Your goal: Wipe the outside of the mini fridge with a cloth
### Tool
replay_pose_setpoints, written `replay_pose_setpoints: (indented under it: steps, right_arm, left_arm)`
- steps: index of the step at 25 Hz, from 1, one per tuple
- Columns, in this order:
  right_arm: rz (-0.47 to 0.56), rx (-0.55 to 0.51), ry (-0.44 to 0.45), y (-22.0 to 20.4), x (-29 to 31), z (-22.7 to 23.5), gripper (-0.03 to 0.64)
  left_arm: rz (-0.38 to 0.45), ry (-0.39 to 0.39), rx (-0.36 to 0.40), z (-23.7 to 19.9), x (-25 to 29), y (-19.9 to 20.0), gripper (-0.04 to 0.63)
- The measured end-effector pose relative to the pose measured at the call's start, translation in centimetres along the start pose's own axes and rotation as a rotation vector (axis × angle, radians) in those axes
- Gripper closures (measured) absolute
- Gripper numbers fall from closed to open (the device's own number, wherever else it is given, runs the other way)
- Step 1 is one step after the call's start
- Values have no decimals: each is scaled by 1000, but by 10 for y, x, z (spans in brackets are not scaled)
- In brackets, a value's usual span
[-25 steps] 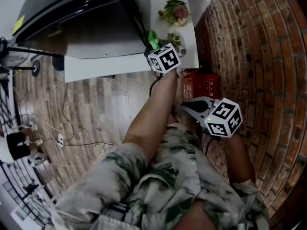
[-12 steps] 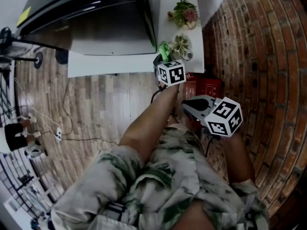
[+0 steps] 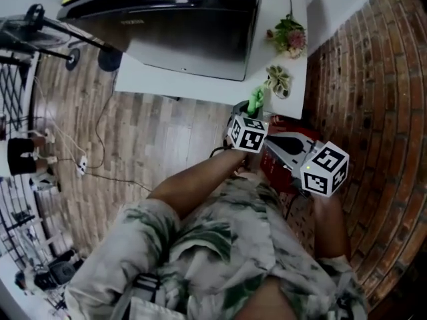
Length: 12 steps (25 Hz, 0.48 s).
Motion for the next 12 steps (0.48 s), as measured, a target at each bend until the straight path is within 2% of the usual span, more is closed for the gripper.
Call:
replay_pose_setpoints:
  steps: [3, 5, 12]
  right_arm:
    - [-2, -80, 26, 20, 2, -11, 595]
    - [11, -116, 8, 31, 3, -11, 595]
    - [49, -141, -28, 49, 14, 3, 595]
  left_arm:
    - [27, -25, 5, -17, -16, -1, 476]
    - [47, -45, 6, -30, -30, 0, 476]
    - [129, -104, 40, -70, -84, 13, 476]
Point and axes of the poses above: the fingertips, and each gripper's own axes: x forward along the fingers, z to its right, y out of its top, the point moved 8 cm from there along -x, backward along the fingers, and after that the axes turned 9 degrees about y, right-handed, at the moved point
